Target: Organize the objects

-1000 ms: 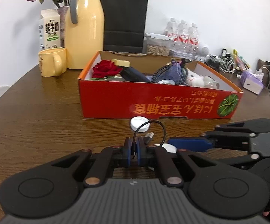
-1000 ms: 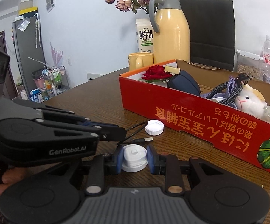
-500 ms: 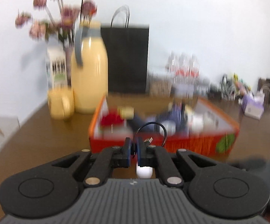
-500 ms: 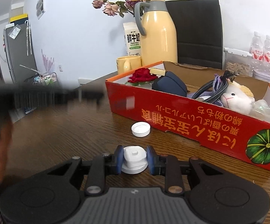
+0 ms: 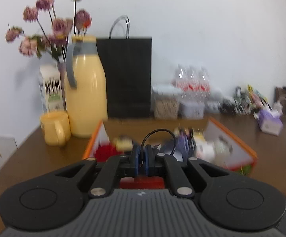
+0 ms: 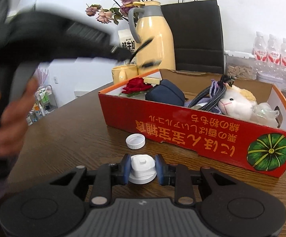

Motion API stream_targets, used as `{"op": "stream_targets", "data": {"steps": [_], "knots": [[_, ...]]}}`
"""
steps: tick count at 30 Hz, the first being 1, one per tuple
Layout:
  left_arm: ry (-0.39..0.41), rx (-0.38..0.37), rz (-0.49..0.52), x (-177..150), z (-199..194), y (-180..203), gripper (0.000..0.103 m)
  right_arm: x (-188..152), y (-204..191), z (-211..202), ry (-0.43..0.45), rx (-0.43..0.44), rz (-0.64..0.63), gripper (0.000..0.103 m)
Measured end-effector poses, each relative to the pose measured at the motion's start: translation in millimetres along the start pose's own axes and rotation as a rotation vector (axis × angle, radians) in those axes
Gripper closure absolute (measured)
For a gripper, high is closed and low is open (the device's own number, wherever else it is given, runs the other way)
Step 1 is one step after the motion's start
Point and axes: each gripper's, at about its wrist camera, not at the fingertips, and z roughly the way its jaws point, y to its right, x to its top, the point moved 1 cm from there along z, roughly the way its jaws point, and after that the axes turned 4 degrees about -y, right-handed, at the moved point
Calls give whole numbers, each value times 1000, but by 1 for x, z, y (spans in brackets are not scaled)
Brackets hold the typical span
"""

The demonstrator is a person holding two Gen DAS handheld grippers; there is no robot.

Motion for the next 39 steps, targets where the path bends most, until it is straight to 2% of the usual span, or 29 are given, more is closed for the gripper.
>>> {"op": "stream_targets", "data": {"steps": [5,8,15,22,27,32,35,39], "knots": [[-144,-76,7,-44,-3,-3,96,-2,-2,0,-28,21,-29,78],[-210,-154,-35,-52,3,-9,97,-4,-3,-2,-36,33,-55,78],[-327,-218,-62,-67,27,-7,98,-9,-6,-8,-45,59,-107,77],[-321,-223,-34,-69,26,-3,97,-11,4,-12,-37,92,-73,78],[-292,-189,44,-71,22,10,97,-11,17,-19,0,55,-15,78],[-284,-193,3,-71,20,8,97,-13,18,-18,-19,54,-9,78],[-248,-210,-28,-69,12,7,97,-14,23,-17,-26,47,29,77],[-240,-197,-10,-70,9,15,97,-14,28,-17,-23,52,70,78]]}}
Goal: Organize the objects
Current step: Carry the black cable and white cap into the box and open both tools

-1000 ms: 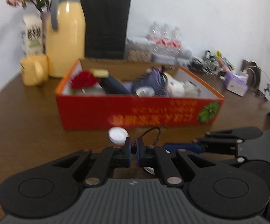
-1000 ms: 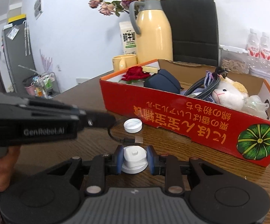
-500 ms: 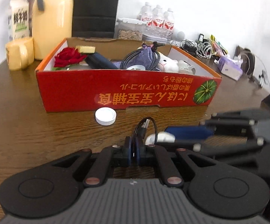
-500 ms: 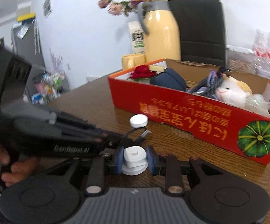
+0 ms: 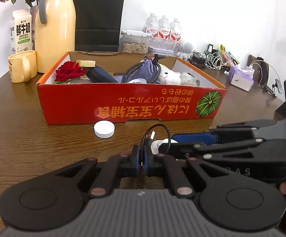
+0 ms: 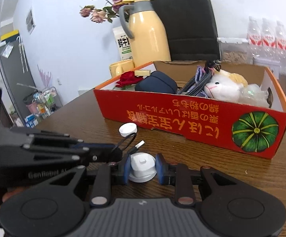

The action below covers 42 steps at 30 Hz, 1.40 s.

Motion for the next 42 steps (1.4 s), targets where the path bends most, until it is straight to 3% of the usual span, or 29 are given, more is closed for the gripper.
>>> {"op": "stream_targets", "data": {"steps": [10,15,22,24,26,29,33,37,40,42], "knots": [[40,114,4,11,-3,-13,97,2,-2,-2,33,-69,-11,78],[6,130,50,11,5,-12,97,3,1,-3,42,-89,-7,78],[58,155,40,10,-9,-16,97,4,2,2,13,-116,-12,76],[83,163,31,10,-19,-20,97,7,-1,2,13,-134,-27,66],[116,175,18,11,-31,-26,97,12,-6,-1,45,-134,-34,43],[160,205,-4,13,-48,-38,97,24,-21,8,55,-115,-66,47],[191,255,-33,15,-62,-56,97,36,-42,42,-2,-90,-100,53],[200,274,-57,13,-69,-69,97,46,-58,77,-54,-145,-101,61],[202,271,-66,11,-71,-72,97,48,-65,91,-74,-192,-110,76],[206,264,-67,11,-72,-73,97,47,-68,88,-74,-178,-115,76]]}}
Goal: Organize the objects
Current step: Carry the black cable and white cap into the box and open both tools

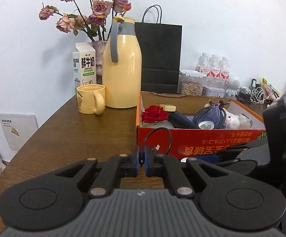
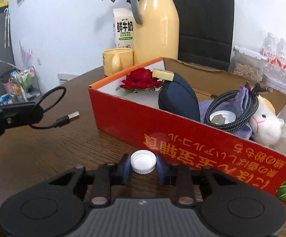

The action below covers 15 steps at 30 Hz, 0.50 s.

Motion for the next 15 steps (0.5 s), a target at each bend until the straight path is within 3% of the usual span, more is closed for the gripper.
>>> {"op": "stream_targets", "data": {"steps": [7,15], "knots": [[49,-30,24,17,1,12,97,5,10,-48,156,28,3,76],[125,-59,83,55,14,50,97,27,47,-85,299,-71,25,76]]}}
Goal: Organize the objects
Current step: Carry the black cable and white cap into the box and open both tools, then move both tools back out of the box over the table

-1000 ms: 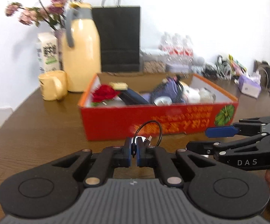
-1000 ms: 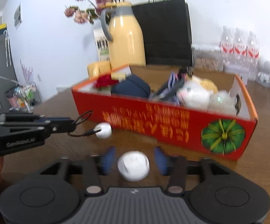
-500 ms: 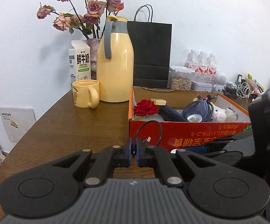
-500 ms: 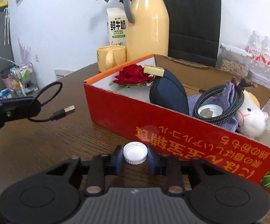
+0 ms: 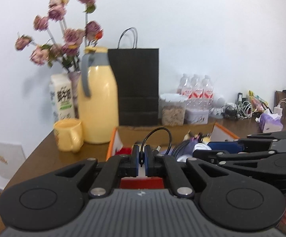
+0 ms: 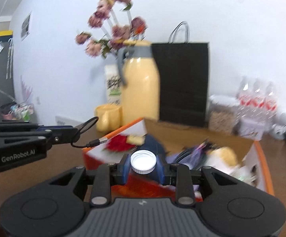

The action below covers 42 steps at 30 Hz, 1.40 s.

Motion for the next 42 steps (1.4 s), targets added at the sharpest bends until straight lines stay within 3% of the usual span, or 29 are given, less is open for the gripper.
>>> {"op": "stream_targets", "data": {"steps": [10,22,23,24,25,26,27,29,31,37,42], "knots": [[7,-11,-6,23,48,33,97,10,75,0,69,-134,88,76],[-63,49,-21,17,109,45,96,-9,113,36,-6,-146,145,75],[-61,56,-18,16,110,44,93,-11,114,37,-10,-148,146,70],[-57,62,-14,15,109,44,85,-12,114,37,-13,-149,145,65],[-52,69,-13,14,107,43,75,-12,114,37,-11,-151,145,50],[-42,87,-17,14,105,42,45,-13,113,36,-5,-157,145,32],[-29,106,-22,14,102,40,23,-13,112,35,1,-167,143,25],[13,132,-25,14,94,39,16,-14,110,33,11,-176,137,17],[28,142,-40,15,89,37,1,-15,110,30,20,-181,137,11],[32,172,-70,13,69,28,0,-14,99,12,54,-174,110,8],[-16,172,-83,3,49,19,0,-19,83,-13,74,-142,75,8]]}}
